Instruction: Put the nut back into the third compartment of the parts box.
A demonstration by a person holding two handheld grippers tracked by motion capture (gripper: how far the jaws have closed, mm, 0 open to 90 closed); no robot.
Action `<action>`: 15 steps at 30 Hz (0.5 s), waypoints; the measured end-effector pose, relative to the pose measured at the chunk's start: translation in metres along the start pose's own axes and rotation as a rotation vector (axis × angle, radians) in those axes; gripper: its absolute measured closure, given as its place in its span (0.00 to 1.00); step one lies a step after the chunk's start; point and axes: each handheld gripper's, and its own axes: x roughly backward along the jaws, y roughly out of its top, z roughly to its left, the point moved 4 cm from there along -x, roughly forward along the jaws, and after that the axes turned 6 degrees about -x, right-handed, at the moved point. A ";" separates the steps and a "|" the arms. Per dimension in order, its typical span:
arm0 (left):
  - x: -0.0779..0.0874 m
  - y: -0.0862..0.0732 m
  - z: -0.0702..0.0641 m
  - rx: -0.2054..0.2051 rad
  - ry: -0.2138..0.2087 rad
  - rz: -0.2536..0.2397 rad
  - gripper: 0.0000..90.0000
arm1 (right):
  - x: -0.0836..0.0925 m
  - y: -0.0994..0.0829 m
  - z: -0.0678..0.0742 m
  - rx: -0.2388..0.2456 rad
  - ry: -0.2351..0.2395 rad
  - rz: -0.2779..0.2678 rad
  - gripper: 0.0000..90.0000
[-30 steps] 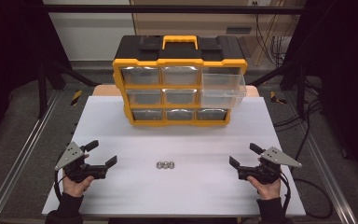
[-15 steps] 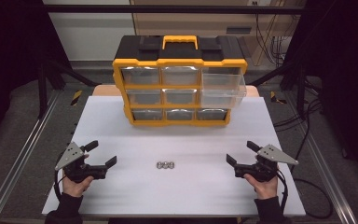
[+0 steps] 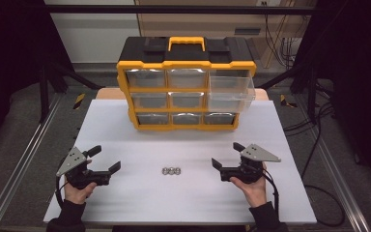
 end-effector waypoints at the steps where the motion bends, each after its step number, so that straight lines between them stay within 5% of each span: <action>1: 0.000 0.000 0.000 0.000 0.000 0.000 0.02 | 0.000 0.000 0.000 0.000 0.000 0.000 0.04; 15: -0.001 -0.001 -0.001 -0.001 0.002 0.003 0.02 | -0.054 -0.009 0.039 0.058 0.055 0.127 0.07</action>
